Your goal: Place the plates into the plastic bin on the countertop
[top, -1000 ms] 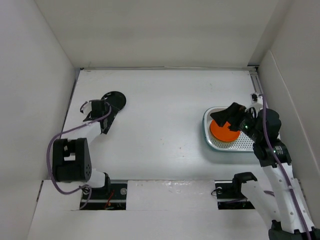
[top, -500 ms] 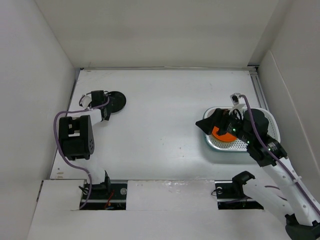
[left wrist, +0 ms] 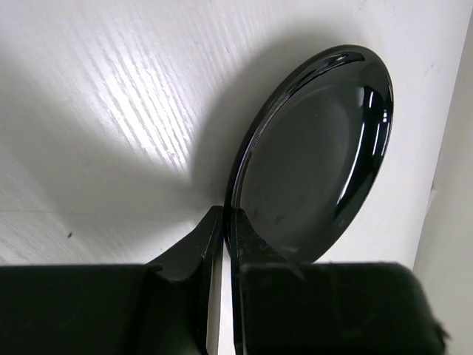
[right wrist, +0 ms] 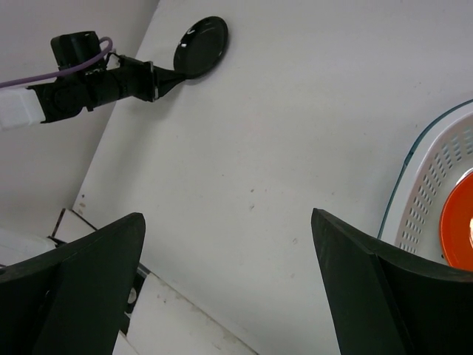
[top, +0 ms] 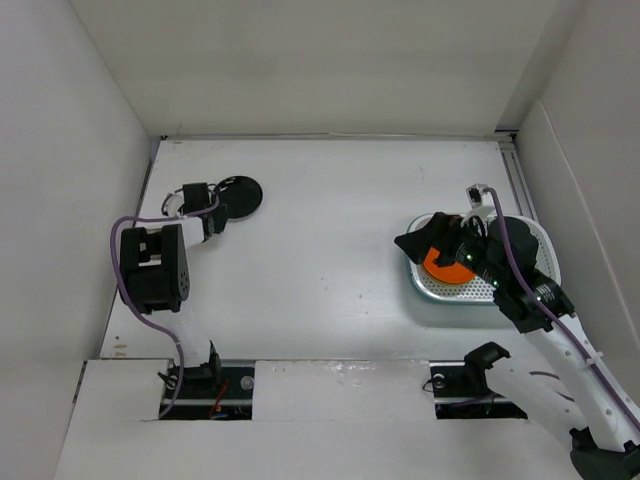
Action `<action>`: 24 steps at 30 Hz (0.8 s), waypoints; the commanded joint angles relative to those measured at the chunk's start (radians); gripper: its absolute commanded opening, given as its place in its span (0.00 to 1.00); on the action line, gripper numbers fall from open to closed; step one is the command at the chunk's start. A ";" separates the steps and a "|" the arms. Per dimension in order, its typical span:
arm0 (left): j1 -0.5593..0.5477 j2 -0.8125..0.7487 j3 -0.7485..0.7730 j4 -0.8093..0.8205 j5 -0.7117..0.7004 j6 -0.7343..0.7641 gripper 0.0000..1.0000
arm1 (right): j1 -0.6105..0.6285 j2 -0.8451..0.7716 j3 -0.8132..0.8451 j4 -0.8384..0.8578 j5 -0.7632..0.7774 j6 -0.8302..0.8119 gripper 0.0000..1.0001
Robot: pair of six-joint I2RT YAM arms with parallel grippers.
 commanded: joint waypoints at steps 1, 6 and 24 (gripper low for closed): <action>0.003 -0.046 -0.008 0.013 0.083 0.082 0.00 | -0.008 -0.004 0.040 0.084 -0.014 -0.020 1.00; -0.045 -0.194 -0.008 0.025 0.159 0.254 0.00 | -0.008 -0.004 0.031 0.134 -0.037 -0.020 1.00; -0.373 -0.615 -0.136 -0.084 0.629 0.500 0.00 | 0.003 0.329 -0.018 0.446 -0.192 0.026 0.96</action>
